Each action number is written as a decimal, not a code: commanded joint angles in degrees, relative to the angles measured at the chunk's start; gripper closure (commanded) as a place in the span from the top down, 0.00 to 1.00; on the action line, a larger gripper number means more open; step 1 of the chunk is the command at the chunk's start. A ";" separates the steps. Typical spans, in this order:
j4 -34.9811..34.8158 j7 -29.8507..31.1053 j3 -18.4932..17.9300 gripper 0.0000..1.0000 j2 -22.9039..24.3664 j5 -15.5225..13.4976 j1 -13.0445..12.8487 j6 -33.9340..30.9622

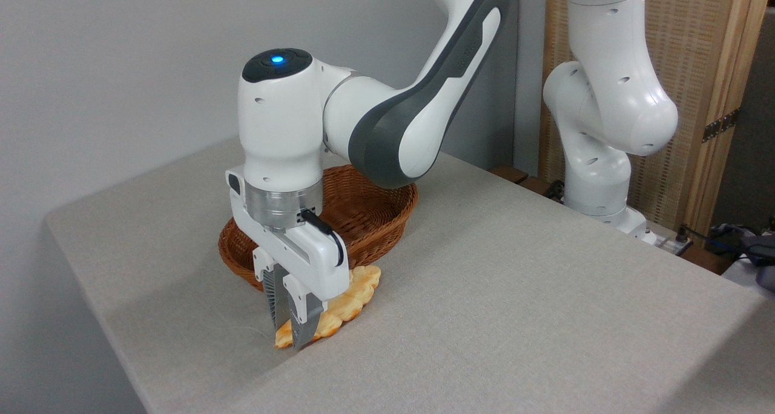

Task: Put bread into the basket
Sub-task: 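Close the gripper on the leaf-shaped bread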

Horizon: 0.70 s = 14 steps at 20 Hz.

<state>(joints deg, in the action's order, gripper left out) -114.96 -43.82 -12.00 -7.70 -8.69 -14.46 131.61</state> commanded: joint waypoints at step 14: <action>0.61 -2.85 -1.27 0.00 0.32 -0.36 -0.22 -1.01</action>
<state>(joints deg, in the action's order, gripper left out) -114.95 -45.50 -12.54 -7.70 -8.69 -14.44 131.61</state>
